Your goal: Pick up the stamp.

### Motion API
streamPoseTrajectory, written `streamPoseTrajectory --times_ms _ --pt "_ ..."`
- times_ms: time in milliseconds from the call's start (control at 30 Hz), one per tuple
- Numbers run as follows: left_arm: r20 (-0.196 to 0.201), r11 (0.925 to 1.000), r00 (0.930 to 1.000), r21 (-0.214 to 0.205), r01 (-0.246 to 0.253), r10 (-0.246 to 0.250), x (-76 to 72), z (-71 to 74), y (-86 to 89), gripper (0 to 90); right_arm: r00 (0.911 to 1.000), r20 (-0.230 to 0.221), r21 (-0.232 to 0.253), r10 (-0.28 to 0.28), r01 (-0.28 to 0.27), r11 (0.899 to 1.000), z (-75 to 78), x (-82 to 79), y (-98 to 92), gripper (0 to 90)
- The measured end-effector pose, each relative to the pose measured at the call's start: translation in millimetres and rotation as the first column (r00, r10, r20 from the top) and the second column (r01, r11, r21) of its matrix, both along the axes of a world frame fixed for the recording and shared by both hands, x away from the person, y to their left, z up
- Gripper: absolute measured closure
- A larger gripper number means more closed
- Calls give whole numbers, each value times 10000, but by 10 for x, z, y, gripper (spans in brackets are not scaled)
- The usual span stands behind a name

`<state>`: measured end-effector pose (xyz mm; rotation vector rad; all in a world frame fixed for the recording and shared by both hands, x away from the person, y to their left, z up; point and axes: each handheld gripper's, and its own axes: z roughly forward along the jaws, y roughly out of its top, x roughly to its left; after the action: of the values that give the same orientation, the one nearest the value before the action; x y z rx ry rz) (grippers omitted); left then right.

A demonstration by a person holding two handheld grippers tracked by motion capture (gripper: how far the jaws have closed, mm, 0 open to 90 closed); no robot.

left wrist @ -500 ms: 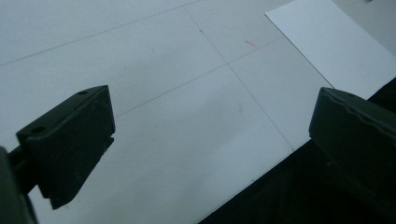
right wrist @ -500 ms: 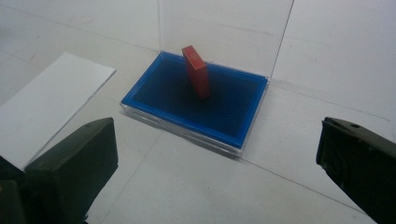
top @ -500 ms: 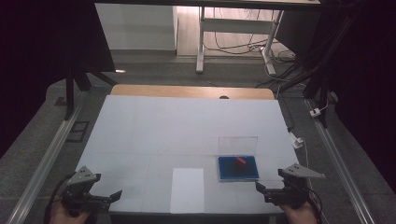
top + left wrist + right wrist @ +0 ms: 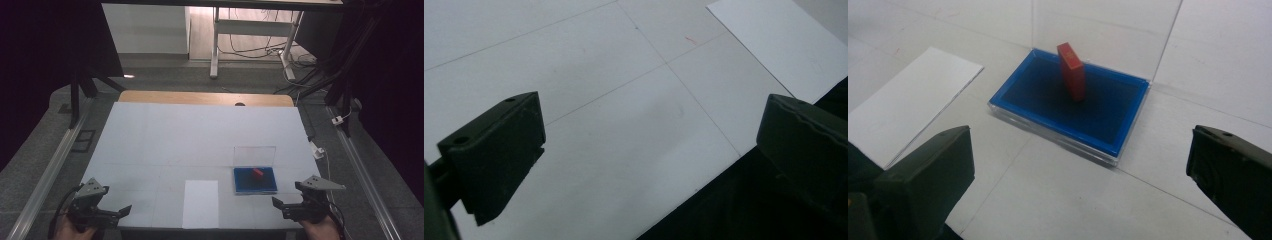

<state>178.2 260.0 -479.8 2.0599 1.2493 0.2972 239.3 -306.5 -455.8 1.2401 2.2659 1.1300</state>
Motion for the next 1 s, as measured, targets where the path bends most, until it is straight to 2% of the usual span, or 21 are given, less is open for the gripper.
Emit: streamPoseTrajectory --times_ms 167,500,700,867,1000 --pt "-76 9998 10000 -193 -27 26 10 -4 21 0 9999 52 -289 159 -157 9995 -1 -7 32 7" --pt "-138 9999 9999 -166 26 -28 14 -9 18 0 10000 -24 -370 77 -78 9993 7 3 47 0" --pt "-168 9995 9998 -305 61 -66 15 -9 33 0 9986 448 -339 266 -251 9991 85 1 64 0" --pt "-174 9995 9998 -294 67 -72 17 -10 34 0 9978 551 -598 376 -343 9976 88 21 92 0" --pt "-191 9995 9998 -322 67 -73 19 -9 36 0 9964 605 -628 587 -549 9965 90 46 134 0"
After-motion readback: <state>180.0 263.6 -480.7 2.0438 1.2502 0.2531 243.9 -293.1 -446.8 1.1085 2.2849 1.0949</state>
